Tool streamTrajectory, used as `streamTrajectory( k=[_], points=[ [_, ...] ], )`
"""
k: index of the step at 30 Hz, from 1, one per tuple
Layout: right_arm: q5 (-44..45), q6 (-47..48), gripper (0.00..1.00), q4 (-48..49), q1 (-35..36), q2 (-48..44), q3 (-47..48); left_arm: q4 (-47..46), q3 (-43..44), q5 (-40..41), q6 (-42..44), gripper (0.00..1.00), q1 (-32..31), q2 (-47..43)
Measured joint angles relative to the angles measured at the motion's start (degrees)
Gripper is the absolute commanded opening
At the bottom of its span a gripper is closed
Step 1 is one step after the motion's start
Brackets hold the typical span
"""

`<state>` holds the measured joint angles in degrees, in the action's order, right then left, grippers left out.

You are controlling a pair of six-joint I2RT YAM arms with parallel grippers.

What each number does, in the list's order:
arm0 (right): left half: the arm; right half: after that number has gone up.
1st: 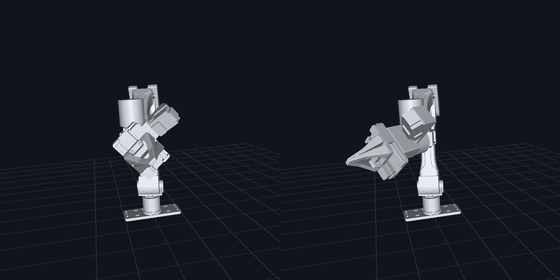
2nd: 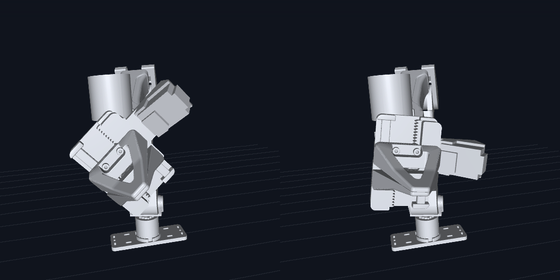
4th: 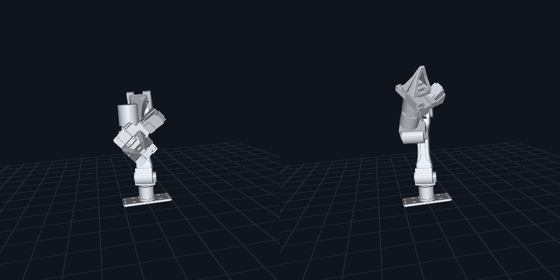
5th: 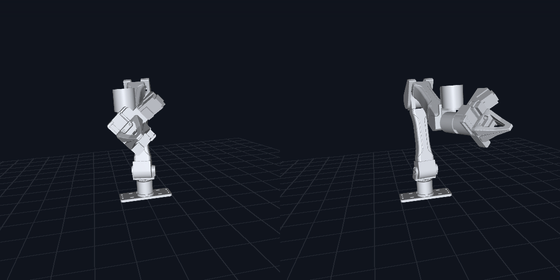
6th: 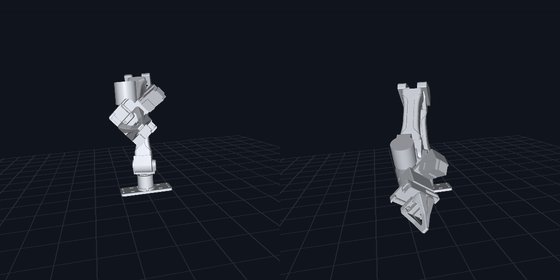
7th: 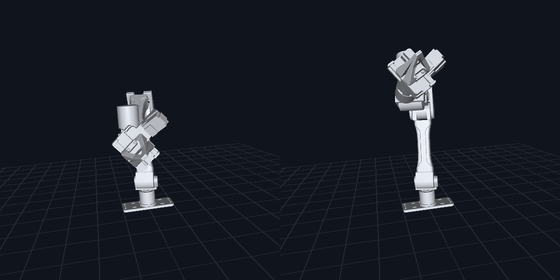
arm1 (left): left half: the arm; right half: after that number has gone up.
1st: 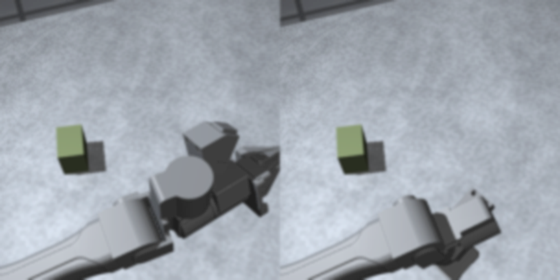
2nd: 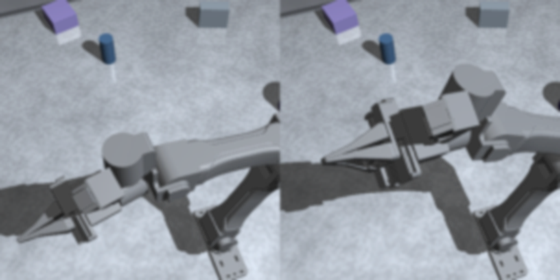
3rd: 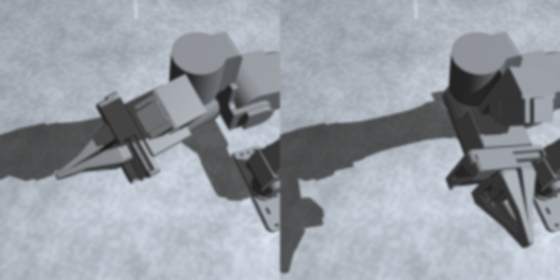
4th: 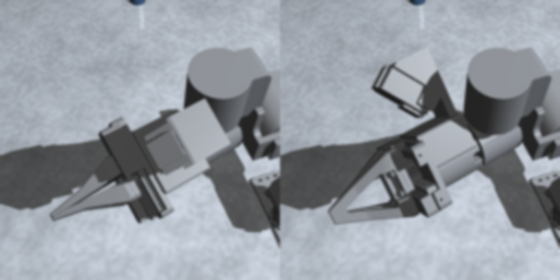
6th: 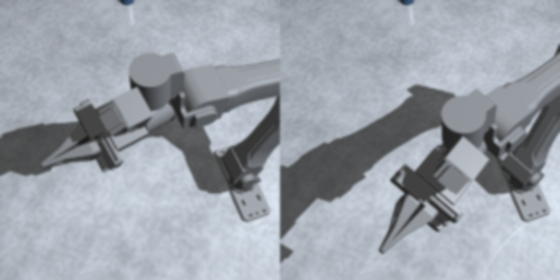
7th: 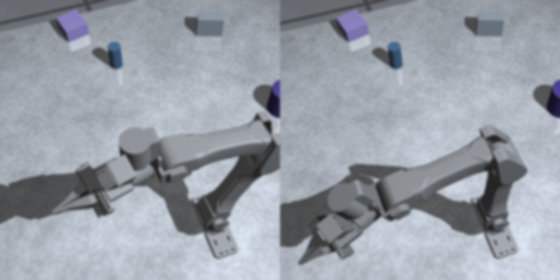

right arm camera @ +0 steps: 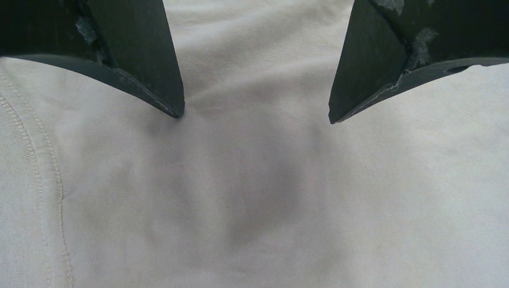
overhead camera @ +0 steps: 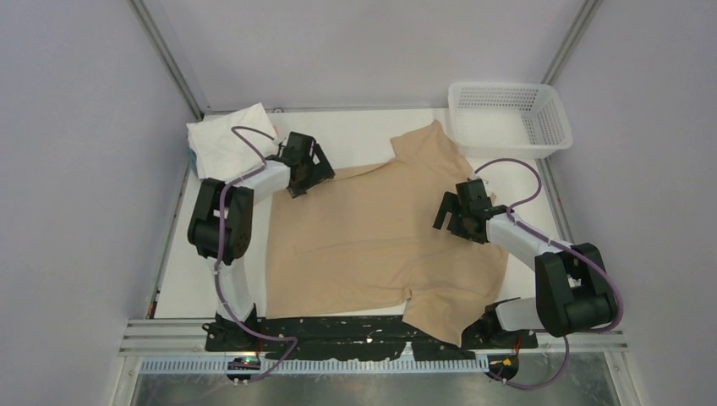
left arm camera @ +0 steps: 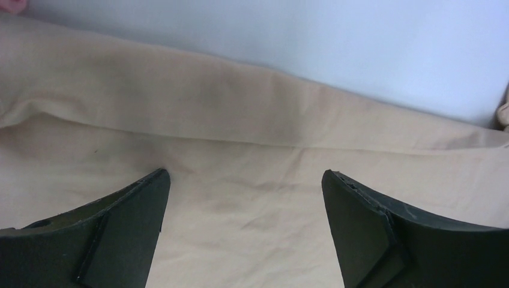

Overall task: Fold and stack the t-shirts
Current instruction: Flatten out the tshirt

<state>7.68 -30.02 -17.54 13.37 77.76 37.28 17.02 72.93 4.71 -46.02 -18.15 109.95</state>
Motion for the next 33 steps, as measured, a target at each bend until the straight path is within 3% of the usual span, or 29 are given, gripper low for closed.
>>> streamTrajectory(
  k=[16, 27, 33],
  points=[
    [0.0, 0.4, 0.95, 0.1, 0.0, 0.0, 0.0, -2.6, 14.3, 1.6, -4.7, 1.0, 1.1, 10.7],
    [-0.1, 1.1, 0.95, 0.1, 0.0, 0.0, 0.0, -1.2, 39.8, 1.0, -6.1, 0.99, 5.0, 23.7],
    [-0.1, 1.5, 0.95, -0.5, 0.0, -1.1, 0.0, 2.7, 51.9, -2.7, -1.3, 1.0, 5.5, 26.6]
  ],
)
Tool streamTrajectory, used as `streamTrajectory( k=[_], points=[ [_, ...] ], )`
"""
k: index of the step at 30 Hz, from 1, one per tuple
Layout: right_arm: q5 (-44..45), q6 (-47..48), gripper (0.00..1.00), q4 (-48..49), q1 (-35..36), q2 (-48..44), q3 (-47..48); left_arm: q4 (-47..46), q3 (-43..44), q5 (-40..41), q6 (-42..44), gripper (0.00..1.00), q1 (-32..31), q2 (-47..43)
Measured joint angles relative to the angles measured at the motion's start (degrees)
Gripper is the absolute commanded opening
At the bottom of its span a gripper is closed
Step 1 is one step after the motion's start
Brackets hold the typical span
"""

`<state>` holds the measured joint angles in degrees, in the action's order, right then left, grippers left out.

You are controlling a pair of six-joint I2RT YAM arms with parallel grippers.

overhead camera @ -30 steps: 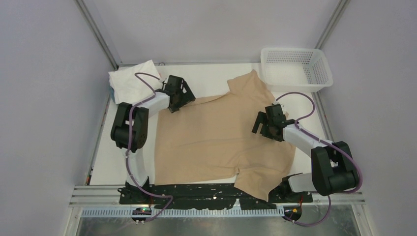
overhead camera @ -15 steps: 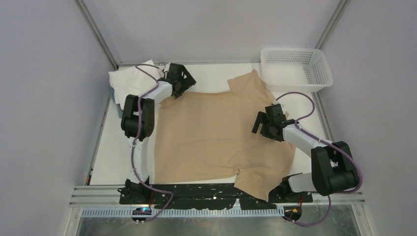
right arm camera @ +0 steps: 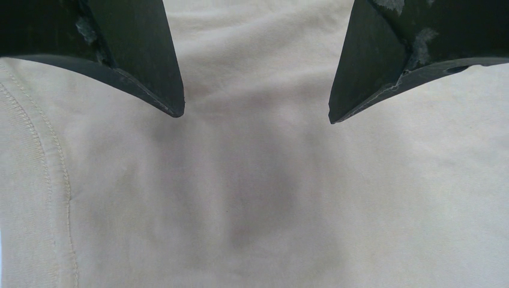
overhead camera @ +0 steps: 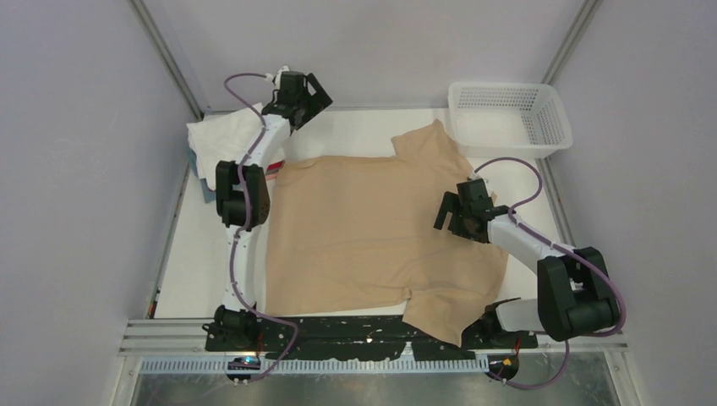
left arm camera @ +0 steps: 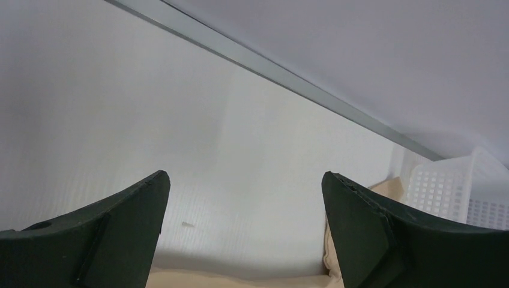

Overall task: Fold and stack the t-shirts
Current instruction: Flatten out the tshirt, then grab the side of the flattened tshirt closest away from the robot with both arms

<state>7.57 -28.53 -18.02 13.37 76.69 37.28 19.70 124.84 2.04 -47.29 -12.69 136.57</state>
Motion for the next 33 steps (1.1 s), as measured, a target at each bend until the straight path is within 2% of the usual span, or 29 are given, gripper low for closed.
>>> streamTrajectory(
  k=[2, 4, 12, 16, 23, 29, 33],
  points=[
    [0.2, 0.0, 0.95, -0.6, 0.0, -1.0, 0.1, 0.7, -1.5, 0.3, 2.6, 1.0, -0.7, -2.7],
    [0.5, 0.0, 0.95, -1.2, 0.0, -2.3, 0.2, 0.9, -6.9, 0.7, 4.5, 1.0, -1.6, -7.6],
    [1.7, 0.3, 0.95, -3.9, 0.2, -9.7, 0.5, 0.4, -39.9, 1.4, 8.3, 1.0, -5.4, -37.9],
    [5.0, 2.2, 0.95, -6.4, 4.0, -13.5, 1.2, 2.6, -55.7, 5.7, 8.7, 1.0, -6.7, -52.9],
    [7.8, 5.2, 0.95, -10.9, 16.4, -13.7, 5.0, 13.6, -74.3, 10.9, 5.4, 0.99, -13.7, -69.4],
    [7.8, 6.2, 0.95, -12.3, 17.4, -11.5, 5.0, 27.5, -85.2, 12.8, -1.2, 0.98, -19.4, -78.3],
    [7.7, 6.9, 0.95, -12.5, 17.4, -8.8, 5.0, 34.8, -91.4, 12.1, -8.5, 0.95, -23.7, -85.6]
  ],
)
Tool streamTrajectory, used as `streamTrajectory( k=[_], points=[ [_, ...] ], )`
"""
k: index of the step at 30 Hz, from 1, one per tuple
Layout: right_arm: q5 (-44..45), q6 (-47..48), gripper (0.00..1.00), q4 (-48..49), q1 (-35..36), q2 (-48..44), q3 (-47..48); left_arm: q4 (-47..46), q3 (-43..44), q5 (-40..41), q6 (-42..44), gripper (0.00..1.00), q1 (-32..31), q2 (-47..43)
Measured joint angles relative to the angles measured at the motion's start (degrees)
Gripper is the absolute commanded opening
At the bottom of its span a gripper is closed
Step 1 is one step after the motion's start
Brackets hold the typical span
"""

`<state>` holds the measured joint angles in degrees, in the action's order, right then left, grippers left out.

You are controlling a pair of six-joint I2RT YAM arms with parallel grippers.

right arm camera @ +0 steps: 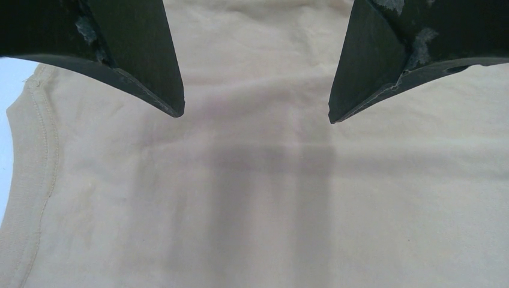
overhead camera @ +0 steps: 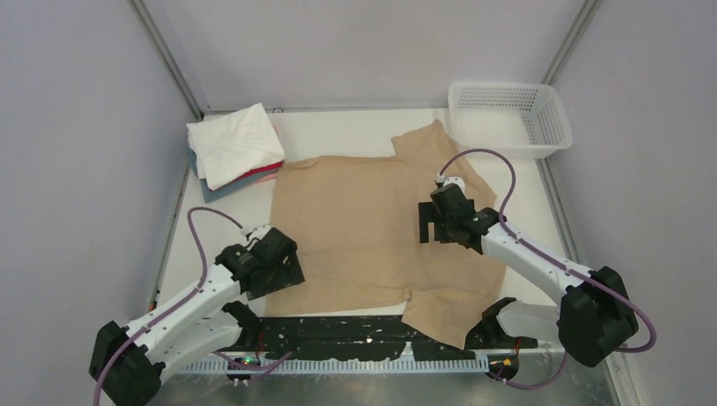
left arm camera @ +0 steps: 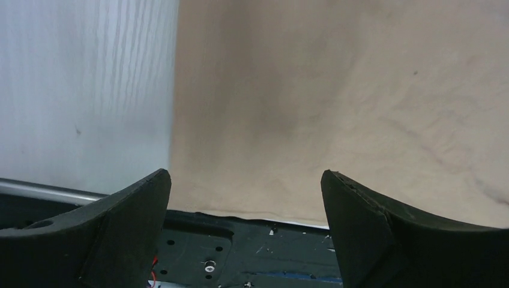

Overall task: Fold and stack the t-shirts
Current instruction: Grab the side of the flattened tshirt closest away from the robot with both arms

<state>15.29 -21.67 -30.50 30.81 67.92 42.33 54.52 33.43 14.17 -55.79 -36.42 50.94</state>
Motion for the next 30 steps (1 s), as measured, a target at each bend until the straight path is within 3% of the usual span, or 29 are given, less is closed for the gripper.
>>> streamTrajectory(
  k=[5, 10, 23, 30],
  points=[
    [-0.4, 0.6, 0.95, 0.2, 0.1, 1.6, 0.0, 2.1, -6.8, -1.9, -9.1, 0.85, -3.5, -2.5],
    [-0.6, 0.9, 0.95, 0.2, 0.2, 2.9, 0.0, 3.5, -7.0, -2.0, -14.6, 0.8, -6.2, -2.0],
    [-1.2, 1.0, 0.95, 0.7, 0.2, 4.9, 0.0, 9.0, -5.6, -2.0, -19.6, 0.68, -9.2, 0.4],
    [-1.5, 1.0, 0.95, 1.0, 0.2, 4.9, 0.0, 8.4, -6.2, -0.4, -20.8, 0.53, -9.3, 1.9]
  ],
)
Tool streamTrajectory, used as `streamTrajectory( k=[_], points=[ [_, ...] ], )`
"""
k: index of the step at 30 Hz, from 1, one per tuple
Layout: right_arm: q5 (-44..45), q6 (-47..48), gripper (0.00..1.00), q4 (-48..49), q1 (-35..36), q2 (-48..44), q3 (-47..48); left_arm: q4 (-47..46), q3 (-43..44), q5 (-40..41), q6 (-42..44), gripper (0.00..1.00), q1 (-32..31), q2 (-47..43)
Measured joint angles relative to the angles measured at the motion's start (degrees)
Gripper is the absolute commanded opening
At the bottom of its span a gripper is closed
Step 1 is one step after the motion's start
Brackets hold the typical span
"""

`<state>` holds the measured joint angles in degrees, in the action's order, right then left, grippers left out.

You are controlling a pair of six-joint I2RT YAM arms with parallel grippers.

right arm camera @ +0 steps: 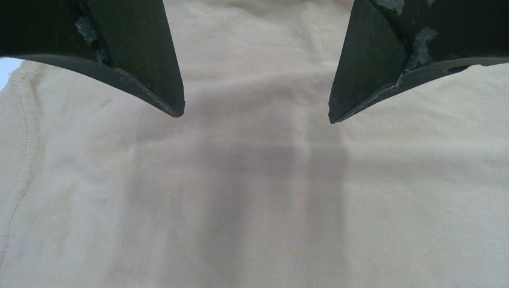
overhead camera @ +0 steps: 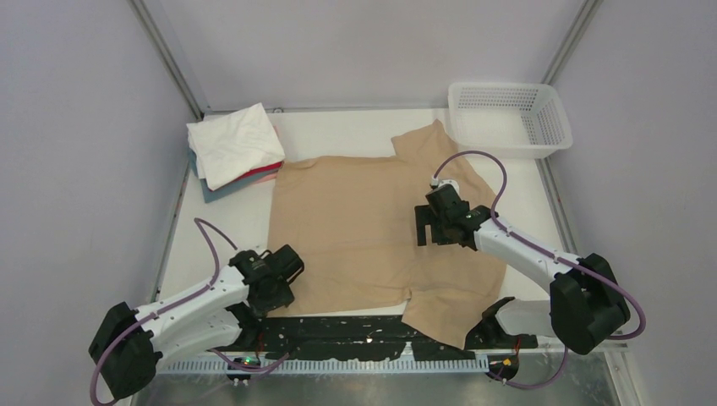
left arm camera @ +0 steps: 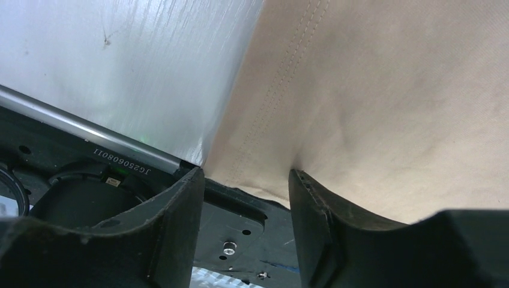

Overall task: Fold and stack the t-shirts
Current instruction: Grab the side of the flattened tshirt closest away from the robot with both arms

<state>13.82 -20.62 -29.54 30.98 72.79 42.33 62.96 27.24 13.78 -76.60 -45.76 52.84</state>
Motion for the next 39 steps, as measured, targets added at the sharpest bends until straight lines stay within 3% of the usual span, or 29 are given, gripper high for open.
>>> streamTrajectory(
  k=[9, 14, 22, 24, 31, 37, 39],
  points=[
    [0.0, 0.0, 0.95, 0.0, 0.0, -0.1, 0.0, -1.9, -0.2, 1.4, -0.3, 0.5, 0.0, 1.1],
    [0.3, 0.2, 0.95, -0.3, 0.0, -0.2, 0.0, -6.3, 0.1, 0.4, 1.6, 0.32, 0.0, 4.4],
    [0.6, 0.6, 0.95, -0.9, 0.0, -0.9, 0.0, -7.3, 1.9, 0.0, 2.1, 0.18, -0.8, 7.9],
    [0.7, 0.6, 0.95, -1.2, 0.0, -0.9, 0.0, -7.0, 1.7, 0.0, 2.0, 0.0, -0.9, 7.3],
    [1.2, 1.0, 0.97, -3.8, 2.6, -2.7, 0.5, -5.3, 1.3, 1.2, 2.2, 0.0, -1.1, 2.7],
    [-0.3, 3.1, 1.0, -9.7, 14.9, -5.8, 5.2, -3.5, 2.0, 3.4, 3.5, 0.0, -1.1, 1.7],
    [-3.9, 3.7, 0.94, -11.5, 19.2, -7.3, 6.0, -3.4, 2.0, 3.9, 3.9, 0.0, -1.1, 1.6]
  ],
)
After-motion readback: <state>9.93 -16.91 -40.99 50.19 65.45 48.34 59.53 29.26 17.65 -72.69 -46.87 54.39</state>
